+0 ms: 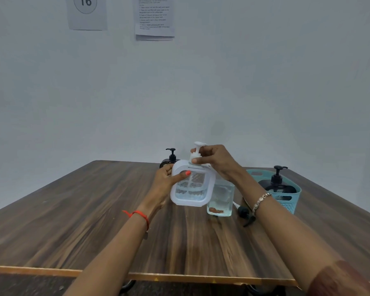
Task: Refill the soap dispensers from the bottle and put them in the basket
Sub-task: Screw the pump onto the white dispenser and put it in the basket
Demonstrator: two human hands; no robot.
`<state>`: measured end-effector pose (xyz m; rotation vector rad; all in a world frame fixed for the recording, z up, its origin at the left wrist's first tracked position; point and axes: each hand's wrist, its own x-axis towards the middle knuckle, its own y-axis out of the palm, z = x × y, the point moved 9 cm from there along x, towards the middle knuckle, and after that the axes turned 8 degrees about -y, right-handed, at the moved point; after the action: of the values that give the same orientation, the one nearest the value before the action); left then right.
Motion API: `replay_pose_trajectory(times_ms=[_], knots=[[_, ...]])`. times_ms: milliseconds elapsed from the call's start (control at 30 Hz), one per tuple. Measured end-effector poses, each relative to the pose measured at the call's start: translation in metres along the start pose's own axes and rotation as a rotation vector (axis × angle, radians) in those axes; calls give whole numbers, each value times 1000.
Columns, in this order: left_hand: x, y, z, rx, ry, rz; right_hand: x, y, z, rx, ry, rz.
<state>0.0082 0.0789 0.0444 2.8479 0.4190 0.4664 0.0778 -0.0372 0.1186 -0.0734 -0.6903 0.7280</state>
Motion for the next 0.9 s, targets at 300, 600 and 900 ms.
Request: replay_pose_trajectory(times_ms=[300, 600, 900], knots=[[2, -4, 3, -17, 3, -39, 4, 6, -1, -17, 17, 70], [0, -6, 5, -28, -2, -58, 2, 10, -13, -125, 80, -34], [-1, -10, 3, -32, 8, -79, -4, 3, -4, -39, 28, -185]])
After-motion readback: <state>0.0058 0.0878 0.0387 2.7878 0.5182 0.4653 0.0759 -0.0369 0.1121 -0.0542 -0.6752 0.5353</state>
